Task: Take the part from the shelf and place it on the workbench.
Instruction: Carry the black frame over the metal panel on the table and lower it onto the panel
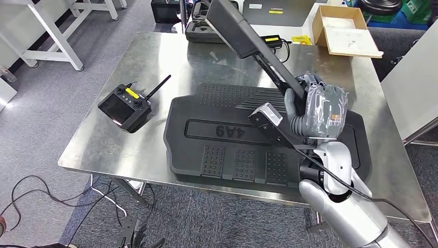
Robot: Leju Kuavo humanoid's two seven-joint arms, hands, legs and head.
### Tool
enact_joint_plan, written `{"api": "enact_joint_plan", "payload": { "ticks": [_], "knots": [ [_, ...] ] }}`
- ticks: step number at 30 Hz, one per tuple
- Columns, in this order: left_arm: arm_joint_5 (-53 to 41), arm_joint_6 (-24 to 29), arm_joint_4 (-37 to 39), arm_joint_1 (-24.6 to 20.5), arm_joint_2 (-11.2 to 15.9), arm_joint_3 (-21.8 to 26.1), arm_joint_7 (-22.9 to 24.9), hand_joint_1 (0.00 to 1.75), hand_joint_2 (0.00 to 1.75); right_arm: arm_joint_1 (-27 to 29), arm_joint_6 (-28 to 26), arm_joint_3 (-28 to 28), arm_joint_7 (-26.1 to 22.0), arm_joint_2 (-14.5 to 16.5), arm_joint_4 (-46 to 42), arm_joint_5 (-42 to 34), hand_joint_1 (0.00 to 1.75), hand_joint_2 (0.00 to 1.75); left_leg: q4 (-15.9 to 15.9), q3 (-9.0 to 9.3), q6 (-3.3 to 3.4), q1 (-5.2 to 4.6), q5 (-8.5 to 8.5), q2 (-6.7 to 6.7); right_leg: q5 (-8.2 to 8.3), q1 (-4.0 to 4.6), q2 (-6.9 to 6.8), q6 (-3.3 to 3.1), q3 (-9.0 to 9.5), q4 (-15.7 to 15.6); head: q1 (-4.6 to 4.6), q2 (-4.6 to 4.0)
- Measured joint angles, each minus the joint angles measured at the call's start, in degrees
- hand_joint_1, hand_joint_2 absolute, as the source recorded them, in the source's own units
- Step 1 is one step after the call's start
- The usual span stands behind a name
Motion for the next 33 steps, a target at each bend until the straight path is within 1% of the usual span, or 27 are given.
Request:
{"api": "enact_joint_plan", "payload": {
  "ticks": [3,8,10,12,24,29,33],
  "knots": [
    [0.04,0.27,0.00,0.00,0.00,0.01,0.29,0.00,1.75,-0.03,1.54,0.00,0.40,-0.19,0.00,3.03,1.75,1.75,0.00,0.00,0.00,0.00,0.00,0.00,0.00,0.00,0.00,0.00,0.00,0.00,0.00,0.00],
    [0.22,0.90,-0.02,0.01,-0.01,-0.09,0.64,0.00,1.75,-0.63,8.07,0.00,2.34,-1.20,0.26,15.64,1.75,1.75,0.00,0.00,0.00,0.00,0.00,0.00,0.00,0.00,0.00,0.00,0.01,0.00,0.03,0.00],
    [0.36,1.14,-0.03,0.01,-0.02,-0.17,0.68,0.00,1.75,-1.06,10.46,0.01,2.76,-1.84,0.59,19.15,1.75,1.75,0.00,0.00,0.00,-0.01,0.00,0.00,0.00,0.00,0.00,0.00,0.02,0.00,0.03,0.00],
    [0.48,1.22,-0.05,0.02,-0.02,-0.22,0.69,0.00,1.75,-1.47,12.09,0.04,3.10,-2.44,1.03,21.00,1.75,1.75,0.00,0.00,0.00,-0.02,0.00,-0.01,0.00,0.00,-0.01,0.00,0.02,0.00,0.03,0.00],
    [0.89,1.63,-0.44,0.03,-0.02,-0.25,0.69,0.00,1.75,-2.93,14.88,0.13,3.78,-4.43,2.87,23.47,1.75,1.75,0.00,0.01,0.00,-0.04,0.00,-0.01,0.00,0.00,-0.01,0.00,0.02,0.00,-0.01,0.00],
    [1.85,2.15,-0.63,0.09,-0.02,-0.27,0.66,0.00,1.75,-4.11,19.53,0.28,5.26,-5.13,4.76,24.88,1.75,1.75,-0.01,0.01,0.00,-0.04,0.00,-0.01,0.00,0.00,-0.02,0.00,0.03,0.00,-0.06,0.00],
    [2.74,2.37,-0.93,0.22,-0.02,-0.27,0.62,0.00,1.75,-4.87,23.35,0.74,6.22,-6.50,6.91,25.29,1.75,1.75,-0.01,0.00,0.00,-0.05,0.00,-0.02,0.00,0.00,-0.04,0.00,0.04,0.00,-0.04,0.00]
  ]
}}
